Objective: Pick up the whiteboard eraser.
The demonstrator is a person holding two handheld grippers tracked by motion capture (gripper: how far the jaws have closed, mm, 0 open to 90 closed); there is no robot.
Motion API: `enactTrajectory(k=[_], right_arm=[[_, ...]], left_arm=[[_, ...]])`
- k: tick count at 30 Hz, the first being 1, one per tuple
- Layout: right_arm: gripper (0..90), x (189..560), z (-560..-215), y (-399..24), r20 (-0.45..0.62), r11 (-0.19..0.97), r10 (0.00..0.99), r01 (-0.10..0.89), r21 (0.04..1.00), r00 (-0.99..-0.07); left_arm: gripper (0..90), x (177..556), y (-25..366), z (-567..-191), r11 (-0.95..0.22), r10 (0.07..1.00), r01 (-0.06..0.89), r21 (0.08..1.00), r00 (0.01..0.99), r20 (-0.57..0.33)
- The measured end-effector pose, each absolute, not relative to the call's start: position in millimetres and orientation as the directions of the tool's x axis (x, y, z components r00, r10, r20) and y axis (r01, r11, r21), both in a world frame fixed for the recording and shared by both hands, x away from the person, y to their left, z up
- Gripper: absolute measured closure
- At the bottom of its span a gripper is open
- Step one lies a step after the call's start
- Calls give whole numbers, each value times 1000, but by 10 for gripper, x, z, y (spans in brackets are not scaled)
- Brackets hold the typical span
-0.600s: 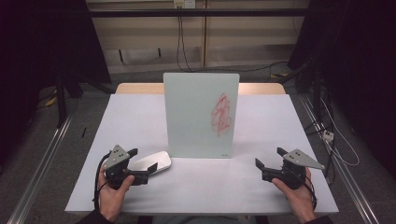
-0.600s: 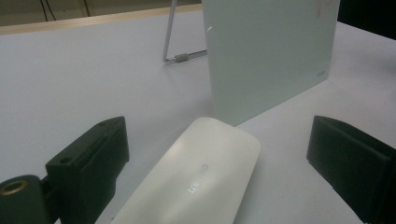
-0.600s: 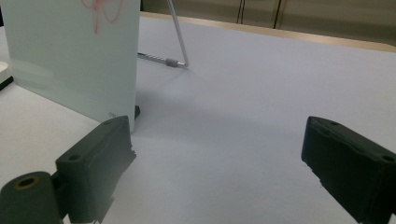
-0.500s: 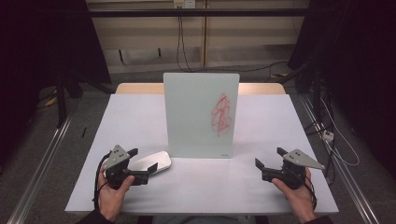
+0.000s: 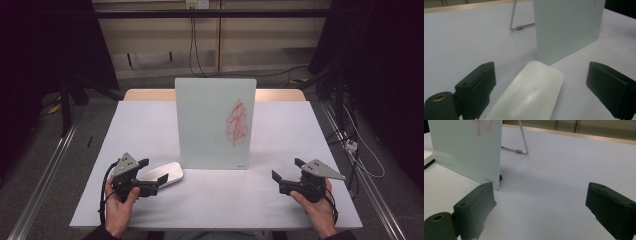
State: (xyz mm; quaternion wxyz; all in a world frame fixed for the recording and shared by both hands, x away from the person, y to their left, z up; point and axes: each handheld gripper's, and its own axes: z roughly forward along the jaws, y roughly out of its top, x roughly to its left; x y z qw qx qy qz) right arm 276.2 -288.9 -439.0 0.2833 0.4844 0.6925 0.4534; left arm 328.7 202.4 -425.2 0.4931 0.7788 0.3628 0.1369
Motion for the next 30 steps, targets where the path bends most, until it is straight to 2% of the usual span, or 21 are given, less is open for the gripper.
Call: enactTrajectory(k=[7,9,14,21,30], right_arm=[[80,2773,-4395,-2880,52,119,926,419,900,-375],[80,2781,-4402,-2875,54,118,926,424,898,-373],[78,2791,-4402,-2865,55,120,924,423,898,-380],[77,2774,-4391,-2853,55,120,923,420,900,-380],[77,2772,-4389,-2852,60,116,921,420,900,-384]], left_arm=[[81,3345,2004,-4207,-303,643,429,851,751,-150],[81,3372,2010,-4204,-305,618,448,841,765,-183],[75,3403,2004,-4154,-336,653,441,832,746,-132],[75,3439,1999,-4084,-381,638,416,826,765,-91],[57,3594,1958,-4045,-449,606,450,772,788,-108]])
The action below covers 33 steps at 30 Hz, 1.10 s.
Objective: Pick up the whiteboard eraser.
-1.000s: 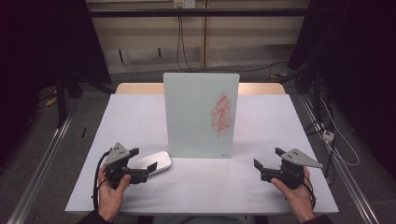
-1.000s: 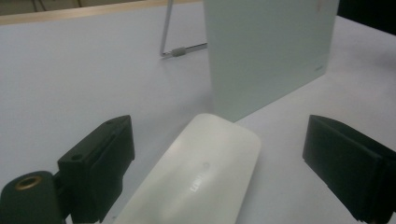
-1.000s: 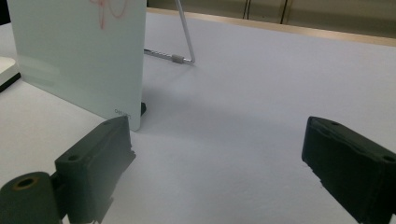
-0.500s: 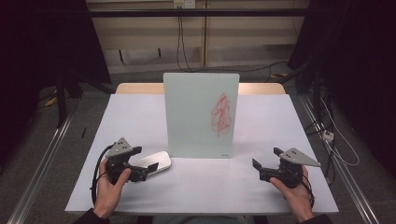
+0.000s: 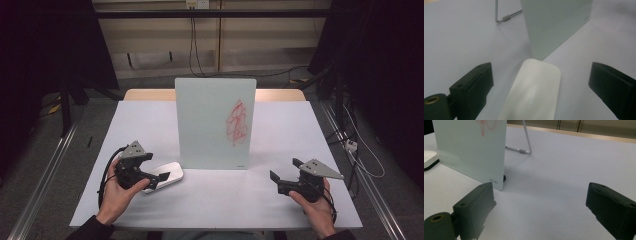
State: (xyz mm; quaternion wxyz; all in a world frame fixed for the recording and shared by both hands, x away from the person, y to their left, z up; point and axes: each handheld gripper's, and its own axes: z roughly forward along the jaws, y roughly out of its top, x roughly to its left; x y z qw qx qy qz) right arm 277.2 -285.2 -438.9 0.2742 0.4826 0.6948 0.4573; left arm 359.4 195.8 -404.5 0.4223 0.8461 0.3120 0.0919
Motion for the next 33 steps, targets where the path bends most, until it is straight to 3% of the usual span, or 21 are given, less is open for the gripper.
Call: enactTrajectory(k=[13,33], right_arm=[[76,2778,-4391,-2847,64,118,918,424,898,-391],[76,2782,-4393,-2843,67,119,917,430,895,-392]], left_arm=[[92,3796,1878,-4158,-629,506,428,649,859,-76],[219,3891,1722,-4346,-754,430,402,520,900,-72]])
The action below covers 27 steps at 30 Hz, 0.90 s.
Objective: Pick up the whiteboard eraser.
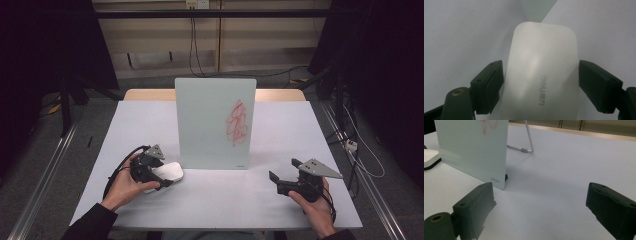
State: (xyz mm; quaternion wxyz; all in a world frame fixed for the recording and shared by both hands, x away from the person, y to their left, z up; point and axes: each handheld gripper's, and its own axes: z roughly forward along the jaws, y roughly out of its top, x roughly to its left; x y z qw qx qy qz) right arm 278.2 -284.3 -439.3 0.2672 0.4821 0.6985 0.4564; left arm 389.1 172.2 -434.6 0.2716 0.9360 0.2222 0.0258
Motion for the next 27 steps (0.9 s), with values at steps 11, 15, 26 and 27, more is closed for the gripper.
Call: enactTrajectory(k=[11,15,26,27], right_arm=[[75,2784,-4394,-2841,67,120,917,431,894,-394],[74,2785,-4394,-2837,67,120,916,432,894,-395],[74,2787,-4395,-2837,67,121,917,434,893,-394],[74,2786,-4395,-2837,68,120,917,434,893,-394]], left_arm=[[288,3891,1707,-4369,-775,411,379,505,910,-52],[291,3896,1711,-4371,-774,410,380,506,910,-58],[293,3902,1722,-4363,-763,429,403,505,900,-70],[295,3900,1724,-4359,-765,426,400,505,902,-69]])
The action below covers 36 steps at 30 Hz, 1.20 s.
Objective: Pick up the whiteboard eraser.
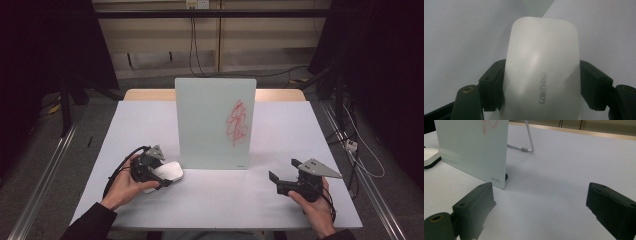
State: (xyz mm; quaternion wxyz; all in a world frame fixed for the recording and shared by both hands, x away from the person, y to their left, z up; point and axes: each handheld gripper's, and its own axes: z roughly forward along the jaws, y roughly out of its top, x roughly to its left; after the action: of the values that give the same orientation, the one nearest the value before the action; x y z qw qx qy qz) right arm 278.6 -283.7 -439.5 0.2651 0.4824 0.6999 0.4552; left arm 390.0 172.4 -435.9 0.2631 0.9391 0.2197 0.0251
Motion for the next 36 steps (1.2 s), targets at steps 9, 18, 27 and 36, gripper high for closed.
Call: enactTrajectory(k=[9,18,27,36], right_arm=[[73,2789,-4396,-2838,70,119,916,435,892,-394],[71,2806,-4399,-2839,81,111,915,441,891,-395],[71,2826,-4401,-2830,89,104,916,445,890,-391],[72,2833,-4402,-2825,92,101,915,445,890,-393]], left_arm=[[304,3879,1739,-4340,-759,432,403,512,899,-68],[307,3834,1770,-4268,-717,450,401,571,891,-61],[308,3778,1830,-4194,-670,470,406,621,880,-68],[308,3700,1868,-4115,-597,508,399,696,860,-57]])
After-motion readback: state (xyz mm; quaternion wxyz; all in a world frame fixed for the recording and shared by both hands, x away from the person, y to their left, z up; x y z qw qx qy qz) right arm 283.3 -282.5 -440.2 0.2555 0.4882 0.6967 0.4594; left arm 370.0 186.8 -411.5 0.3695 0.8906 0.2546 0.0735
